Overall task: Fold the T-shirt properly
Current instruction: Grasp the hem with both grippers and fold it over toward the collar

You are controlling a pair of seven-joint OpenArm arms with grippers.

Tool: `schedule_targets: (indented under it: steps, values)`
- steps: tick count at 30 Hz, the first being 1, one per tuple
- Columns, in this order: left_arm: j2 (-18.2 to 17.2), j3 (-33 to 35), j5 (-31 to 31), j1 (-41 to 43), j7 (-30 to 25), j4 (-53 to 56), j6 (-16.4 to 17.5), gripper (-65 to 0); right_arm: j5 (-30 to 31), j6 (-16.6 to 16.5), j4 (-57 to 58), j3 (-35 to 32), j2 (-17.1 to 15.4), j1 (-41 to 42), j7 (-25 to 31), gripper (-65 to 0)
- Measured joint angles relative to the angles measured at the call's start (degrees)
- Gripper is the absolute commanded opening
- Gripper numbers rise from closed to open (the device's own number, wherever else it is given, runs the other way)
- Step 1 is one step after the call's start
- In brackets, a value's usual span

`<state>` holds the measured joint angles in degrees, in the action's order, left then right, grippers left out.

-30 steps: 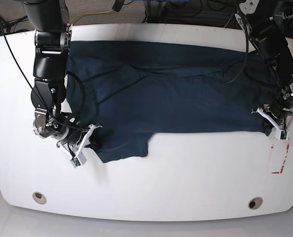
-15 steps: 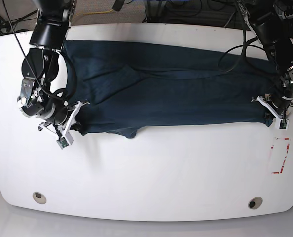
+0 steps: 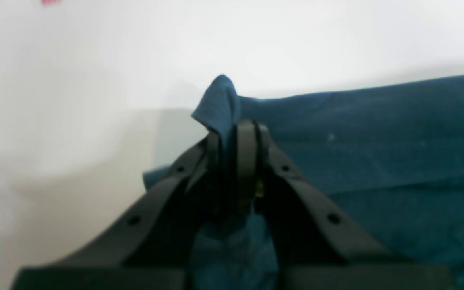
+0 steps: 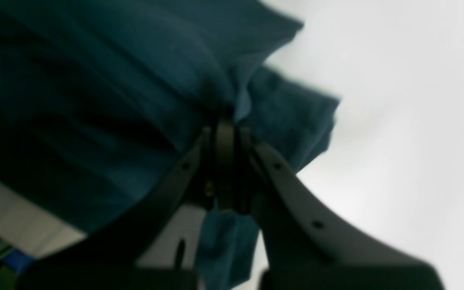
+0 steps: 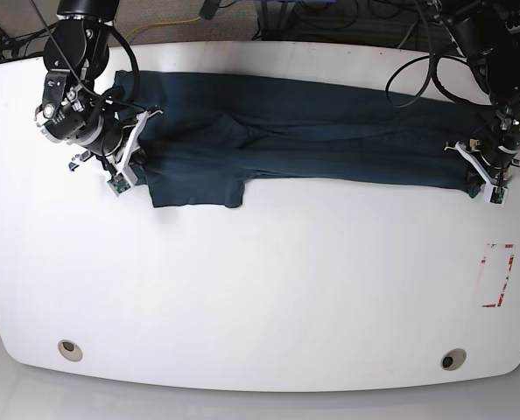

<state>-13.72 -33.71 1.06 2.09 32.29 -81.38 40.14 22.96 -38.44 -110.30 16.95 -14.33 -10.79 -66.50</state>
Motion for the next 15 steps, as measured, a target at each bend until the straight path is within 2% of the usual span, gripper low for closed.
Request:
schedule_targets:
  steps: [4, 12, 13, 15]
  values:
    - [-0.11, 0.02, -0.13, 1.18, 1.79, 0.00, 0.00, -65.0, 4.28, 0.02, -0.24, 1.22, 1.05, -2.80, 0.33, -65.0]
    - [-0.15, -0.02, -0.17, 2.71, 5.38, -2.60, 0.00, -65.0, 4.31, 0.28, -0.22, 3.69, 1.18, -6.27, 0.26, -64.4]
    - [-0.15, -0.02, -0.13, 2.71, 5.44, -2.64, 0.00, -62.8, 4.31, 0.28, -0.24, 3.69, 1.18, -6.47, 0.35, -64.4]
    - [-0.55, 0.04, -0.22, 2.84, 6.14, -2.71, 0.04, -53.7, 4.31, 0.31, -0.22, 3.63, 1.20, -7.10, 0.46, -64.4]
